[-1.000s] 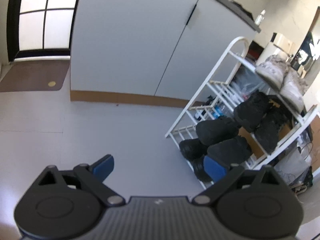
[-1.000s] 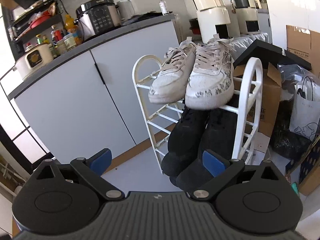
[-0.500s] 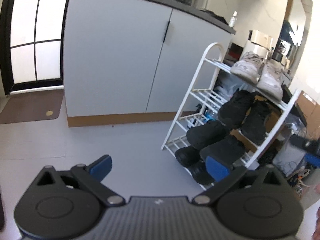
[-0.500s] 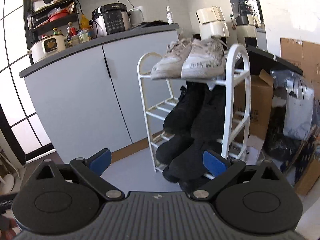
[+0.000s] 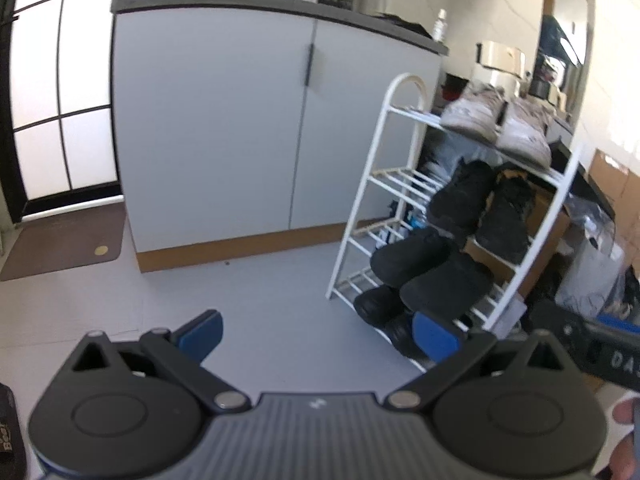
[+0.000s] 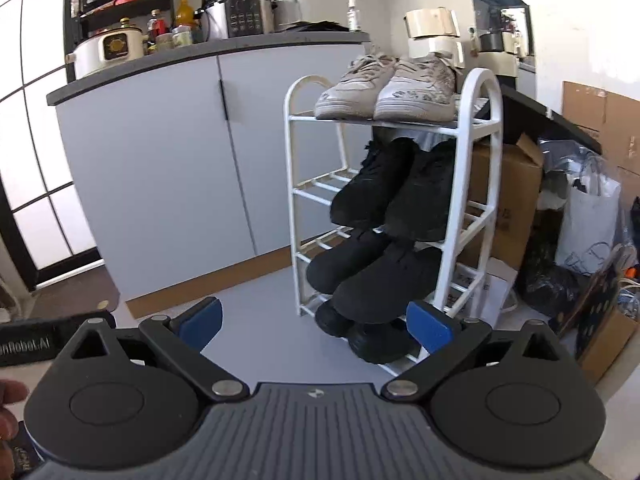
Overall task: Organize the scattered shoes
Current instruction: 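Withdraw the open right tool back from the wire rack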
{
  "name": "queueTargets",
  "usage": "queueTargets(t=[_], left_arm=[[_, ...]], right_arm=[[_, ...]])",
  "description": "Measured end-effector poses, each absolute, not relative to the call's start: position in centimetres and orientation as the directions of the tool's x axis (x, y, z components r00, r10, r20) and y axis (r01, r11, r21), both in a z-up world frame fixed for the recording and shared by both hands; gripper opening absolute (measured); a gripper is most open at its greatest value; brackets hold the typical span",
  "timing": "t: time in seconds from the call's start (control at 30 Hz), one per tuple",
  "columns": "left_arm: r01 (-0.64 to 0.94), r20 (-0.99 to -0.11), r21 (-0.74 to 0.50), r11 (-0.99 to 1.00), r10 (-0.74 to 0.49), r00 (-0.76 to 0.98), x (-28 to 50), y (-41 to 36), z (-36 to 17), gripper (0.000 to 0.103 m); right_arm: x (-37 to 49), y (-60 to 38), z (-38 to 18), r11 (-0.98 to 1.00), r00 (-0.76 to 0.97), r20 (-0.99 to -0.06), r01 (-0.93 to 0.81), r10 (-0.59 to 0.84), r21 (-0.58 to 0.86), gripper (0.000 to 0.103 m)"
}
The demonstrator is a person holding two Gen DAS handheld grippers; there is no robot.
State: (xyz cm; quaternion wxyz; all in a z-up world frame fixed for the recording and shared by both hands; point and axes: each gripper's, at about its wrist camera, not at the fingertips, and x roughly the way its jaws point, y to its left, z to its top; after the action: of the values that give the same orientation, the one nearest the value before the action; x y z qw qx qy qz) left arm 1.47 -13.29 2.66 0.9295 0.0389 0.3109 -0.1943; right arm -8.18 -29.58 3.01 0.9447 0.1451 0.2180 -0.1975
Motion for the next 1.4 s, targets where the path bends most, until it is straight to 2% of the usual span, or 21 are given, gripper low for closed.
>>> queueTargets(t=[0.23, 0.43, 0.67, 1.4], left_arm=[[0.401, -0.622, -0.045, 0.915, -0.340, 0.706, 1.1, -13.8, 2.1, 0.103], [0.385, -0.644, 0.036, 0.922, -0.274, 0.714, 0.9, -14.5, 1.5, 0.103], [0.396, -0.688, 0.064, 0.916, -0.247, 0.682, 1.3, -14.6, -0.3, 0.103], [0.394, -0.719, 0.019, 0.919, -0.261, 0.644, 2.0, -14.7, -0.8, 0.103]], right_arm=[[-8.4, -30.0, 2.3, 0.860, 0.806, -0.486, 0.474, -0.337, 0.189, 0.101], [-7.9, -30.3, 1.0, 0.845, 0.764, -0.562, 0.496, -0.316, 0.200, 0.101], [-7.2, -30.6, -0.5, 0.829, 0.710, -0.644, 0.519, -0.284, 0.207, 0.101], [-6.8, -29.5, -1.3, 0.838, 0.704, -0.645, 0.515, -0.295, 0.179, 0.101]])
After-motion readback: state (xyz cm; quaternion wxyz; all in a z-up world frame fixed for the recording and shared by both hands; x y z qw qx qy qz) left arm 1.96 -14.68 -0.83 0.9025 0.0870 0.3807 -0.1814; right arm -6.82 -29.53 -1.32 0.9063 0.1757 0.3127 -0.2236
